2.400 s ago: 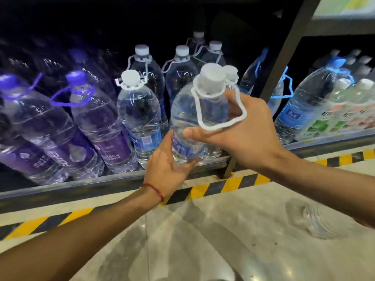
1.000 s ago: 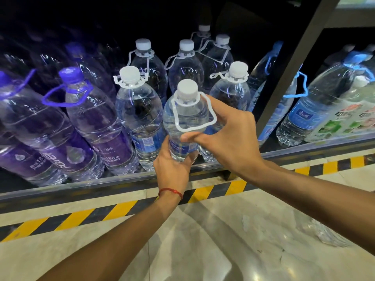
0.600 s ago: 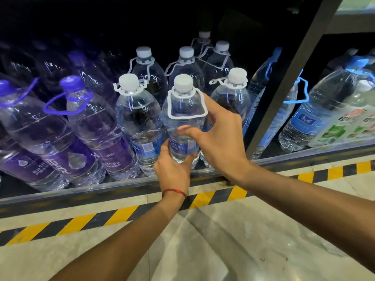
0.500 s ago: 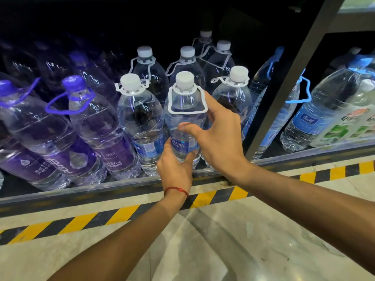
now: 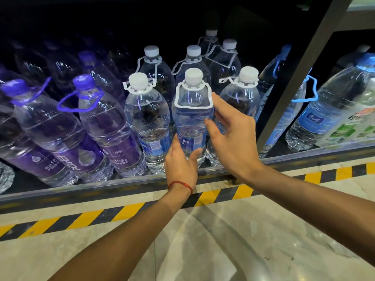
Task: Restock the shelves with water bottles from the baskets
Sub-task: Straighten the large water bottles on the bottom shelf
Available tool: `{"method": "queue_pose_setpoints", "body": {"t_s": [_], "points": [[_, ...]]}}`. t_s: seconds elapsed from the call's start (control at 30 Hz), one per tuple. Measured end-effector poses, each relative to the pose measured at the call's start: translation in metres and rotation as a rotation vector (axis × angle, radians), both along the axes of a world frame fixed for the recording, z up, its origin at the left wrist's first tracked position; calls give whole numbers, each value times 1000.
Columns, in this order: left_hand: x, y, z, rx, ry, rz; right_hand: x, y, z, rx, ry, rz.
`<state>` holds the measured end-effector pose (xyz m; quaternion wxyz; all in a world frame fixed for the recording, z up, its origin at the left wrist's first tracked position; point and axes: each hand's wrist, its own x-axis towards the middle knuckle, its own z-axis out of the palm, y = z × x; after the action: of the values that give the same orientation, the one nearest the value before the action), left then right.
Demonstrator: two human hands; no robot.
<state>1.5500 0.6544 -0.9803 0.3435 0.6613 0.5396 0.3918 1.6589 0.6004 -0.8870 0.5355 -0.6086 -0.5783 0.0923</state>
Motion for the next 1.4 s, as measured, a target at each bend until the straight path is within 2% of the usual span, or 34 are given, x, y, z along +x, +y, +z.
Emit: {"method": "queue_pose_setpoints", "body": {"t_s": [0.17, 0.5, 0.6, 0.83, 1.0, 1.07, 1.13, 1.4], "points": [[-2, 1, 1, 0, -19, 14, -2, -2, 1, -17, -50, -23], [-3, 2, 1, -10, -137, 9, -15, -16, -1, -8, 3, -54], [-9, -9, 8, 15, -148, -57, -9, -25, 1, 72, -113, -63], [-57, -27, 43, 222, 158, -166, 22, -46, 13, 34, -631, -66], [-77, -22, 75, 559, 681, -280, 36, -65, 13, -204, -898, -82], [-77, -19, 85, 666, 835, -350, 36, -75, 7, -339, -936, -105], [-72, -19, 89, 746, 901, -445, 36, -82, 0, -427, -974, -127], [-26, -35, 92, 885, 945, -762, 49, -125, -12, -511, -955, -330]]}}
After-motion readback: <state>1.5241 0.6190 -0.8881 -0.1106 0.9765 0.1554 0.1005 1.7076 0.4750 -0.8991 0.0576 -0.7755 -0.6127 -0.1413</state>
